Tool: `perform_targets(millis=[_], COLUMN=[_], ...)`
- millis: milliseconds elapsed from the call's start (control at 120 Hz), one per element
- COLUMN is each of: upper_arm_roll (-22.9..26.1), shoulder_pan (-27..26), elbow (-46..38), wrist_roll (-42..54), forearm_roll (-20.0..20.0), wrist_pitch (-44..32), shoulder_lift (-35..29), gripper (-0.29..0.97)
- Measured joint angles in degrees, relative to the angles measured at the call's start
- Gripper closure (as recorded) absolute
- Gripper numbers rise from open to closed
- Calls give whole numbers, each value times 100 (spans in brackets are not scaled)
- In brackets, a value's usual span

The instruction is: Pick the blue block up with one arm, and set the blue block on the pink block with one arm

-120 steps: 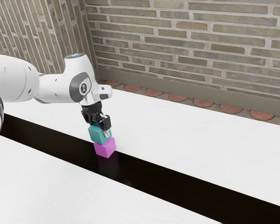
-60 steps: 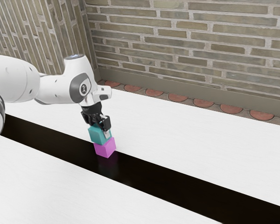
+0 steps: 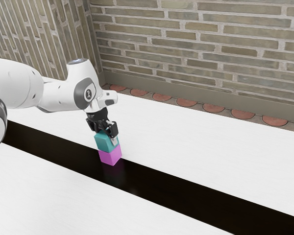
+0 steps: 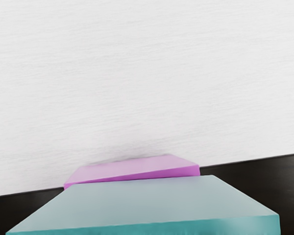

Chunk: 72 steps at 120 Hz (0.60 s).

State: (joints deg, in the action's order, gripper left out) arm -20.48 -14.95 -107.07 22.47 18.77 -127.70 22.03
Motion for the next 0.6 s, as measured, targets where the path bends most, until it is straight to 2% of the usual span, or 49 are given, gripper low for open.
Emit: perform_targets(millis=[300,600], upper_arm_roll=[0,-32], shoulder_pan=[7,-16], elbow=[8,39], wrist_roll=[62,120], forearm_roll=[101,119], wrist_pitch=[11,33], shoulder_lift=[31,-215], gripper=[11,4])
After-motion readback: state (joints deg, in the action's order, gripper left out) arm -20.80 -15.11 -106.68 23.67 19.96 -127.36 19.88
